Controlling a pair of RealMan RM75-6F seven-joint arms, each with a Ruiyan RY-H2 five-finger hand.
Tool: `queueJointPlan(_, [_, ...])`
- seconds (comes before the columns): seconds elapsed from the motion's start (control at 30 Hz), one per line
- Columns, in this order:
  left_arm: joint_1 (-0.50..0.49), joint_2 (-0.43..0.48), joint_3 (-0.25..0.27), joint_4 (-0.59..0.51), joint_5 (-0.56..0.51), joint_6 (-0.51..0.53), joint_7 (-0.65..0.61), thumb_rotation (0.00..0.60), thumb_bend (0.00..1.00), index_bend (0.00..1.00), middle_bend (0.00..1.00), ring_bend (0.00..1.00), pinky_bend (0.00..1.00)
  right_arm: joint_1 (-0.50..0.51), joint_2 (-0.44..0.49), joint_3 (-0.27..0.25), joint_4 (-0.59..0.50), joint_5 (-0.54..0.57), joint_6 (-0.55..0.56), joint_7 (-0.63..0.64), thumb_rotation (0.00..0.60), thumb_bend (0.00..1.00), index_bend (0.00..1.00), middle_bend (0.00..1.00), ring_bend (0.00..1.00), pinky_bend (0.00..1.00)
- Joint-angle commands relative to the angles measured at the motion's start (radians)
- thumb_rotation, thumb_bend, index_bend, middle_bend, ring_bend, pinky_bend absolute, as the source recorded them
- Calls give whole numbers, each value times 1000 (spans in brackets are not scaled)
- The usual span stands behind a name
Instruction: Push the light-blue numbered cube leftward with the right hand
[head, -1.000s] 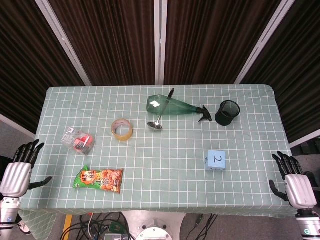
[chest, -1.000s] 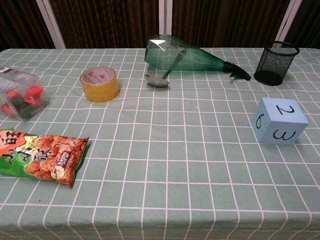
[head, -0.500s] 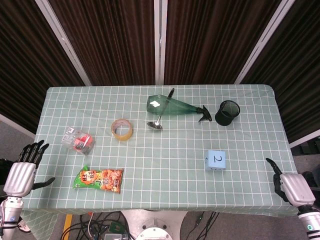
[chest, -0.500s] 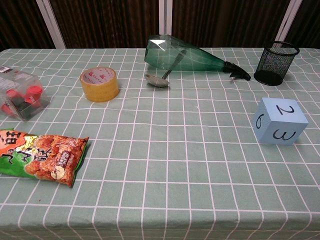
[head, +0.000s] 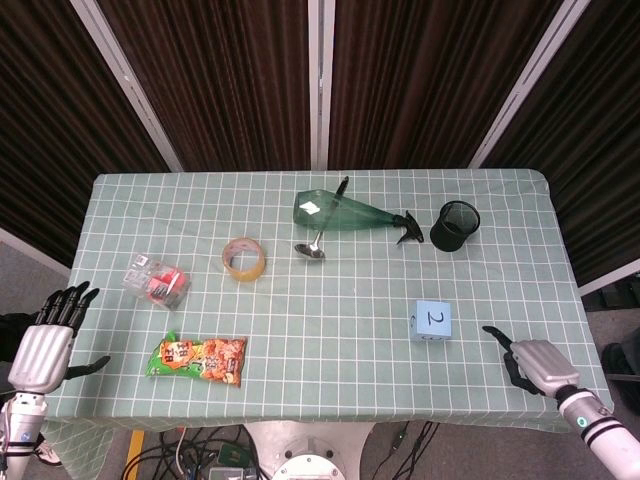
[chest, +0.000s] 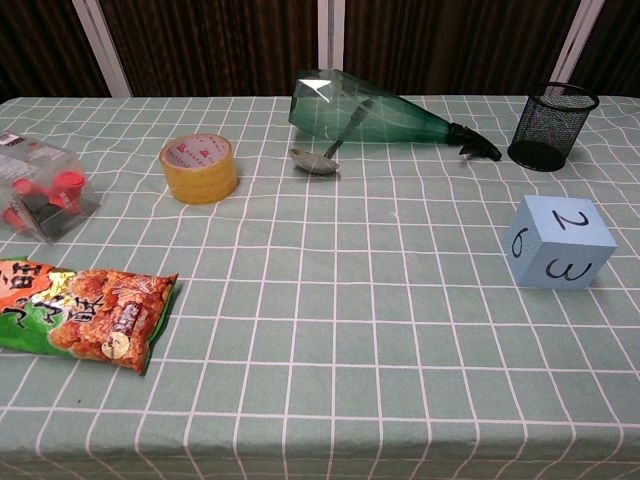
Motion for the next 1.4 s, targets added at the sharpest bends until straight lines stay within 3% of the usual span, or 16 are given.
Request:
queueJointPlan(0.03, [0,1,0,2,-2,0,-3,593,0,51,0,0,2,80,21,22,-31,38,-101,54,600,1000,0,947,847,765])
queueJointPlan(0.83, [-3,0,2,18,-15,-15,-19,593,0,51,0,0,2,320,0,98,-52,237,-373,-8,600,1000,0,948,847,765])
queueJointPlan(1.4, [2,-7,5,52,-20,-17,-55,594,0,51,0,0,2,493,-32,97,-44,404,-514,-78,600,1000,0,950,847,765])
